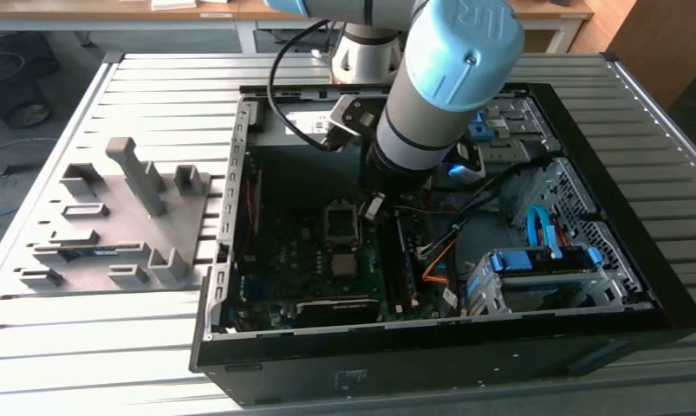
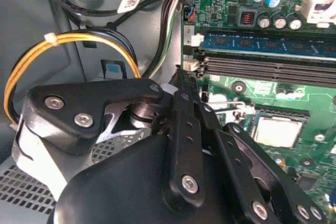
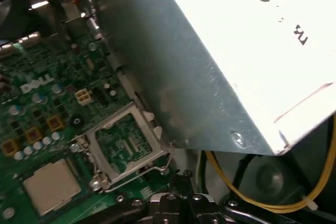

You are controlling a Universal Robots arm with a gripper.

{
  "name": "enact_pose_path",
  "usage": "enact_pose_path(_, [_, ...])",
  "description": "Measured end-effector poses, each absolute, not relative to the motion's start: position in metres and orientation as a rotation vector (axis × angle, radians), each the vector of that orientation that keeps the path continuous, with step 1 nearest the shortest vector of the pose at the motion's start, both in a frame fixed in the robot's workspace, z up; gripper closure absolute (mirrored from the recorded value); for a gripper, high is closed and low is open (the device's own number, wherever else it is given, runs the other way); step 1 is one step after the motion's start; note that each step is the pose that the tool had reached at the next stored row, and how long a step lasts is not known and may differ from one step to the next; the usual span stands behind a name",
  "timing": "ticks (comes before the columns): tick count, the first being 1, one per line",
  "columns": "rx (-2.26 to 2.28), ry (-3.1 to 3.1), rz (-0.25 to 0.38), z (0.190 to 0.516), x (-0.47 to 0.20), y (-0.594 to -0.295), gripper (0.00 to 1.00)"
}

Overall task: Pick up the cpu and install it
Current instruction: 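Close the cpu cover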

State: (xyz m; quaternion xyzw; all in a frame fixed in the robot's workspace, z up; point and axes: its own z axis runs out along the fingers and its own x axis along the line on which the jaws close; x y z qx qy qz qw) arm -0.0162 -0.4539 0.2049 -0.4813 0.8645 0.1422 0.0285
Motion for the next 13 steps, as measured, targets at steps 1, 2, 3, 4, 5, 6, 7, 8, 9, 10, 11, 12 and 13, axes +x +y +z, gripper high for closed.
enact_pose_path(1, [-1.472,2.673,0.439,0.2043,-0.0164,-0.4538,0.90])
enact_pose_path(2, [-1.457,2.680,0.438,0.2038,-0.0167,-0.4538,0.90])
enact_pose_path(3, [-1.440,2.687,0.437,0.2033,-0.0171,-0.4538,0.90])
enact_pose_path(4, [-1.422,2.695,0.436,0.2028,-0.0174,-0.4537,0.90])
enact_pose_path(5, [-1.406,2.702,0.436,0.2023,-0.0177,-0.4537,0.90])
enact_pose_path(6, [-1.390,2.708,0.435,0.2019,-0.0183,-0.4536,0.90])
enact_pose_path(7, [-1.379,2.713,0.434,0.2015,-0.0189,-0.4534,0.90])
enact_pose_path(8, [-1.373,2.715,0.435,0.2014,-0.0199,-0.4532,0.90])
enact_pose_path(9, [-1.371,2.713,0.438,0.2011,-0.0212,-0.4533,0.90])
enact_pose_path(10, [-1.369,2.710,0.446,0.2008,-0.0223,-0.4533,0.90])
enact_pose_path(11, [-1.366,2.706,0.457,0.2004,-0.0229,-0.4532,0.90])
enact_pose_path(12, [-1.363,2.700,0.469,0.2002,-0.0236,-0.4532,0.90])
enact_pose_path(13, [-1.360,2.694,0.482,0.2000,-0.0243,-0.4532,0.90])
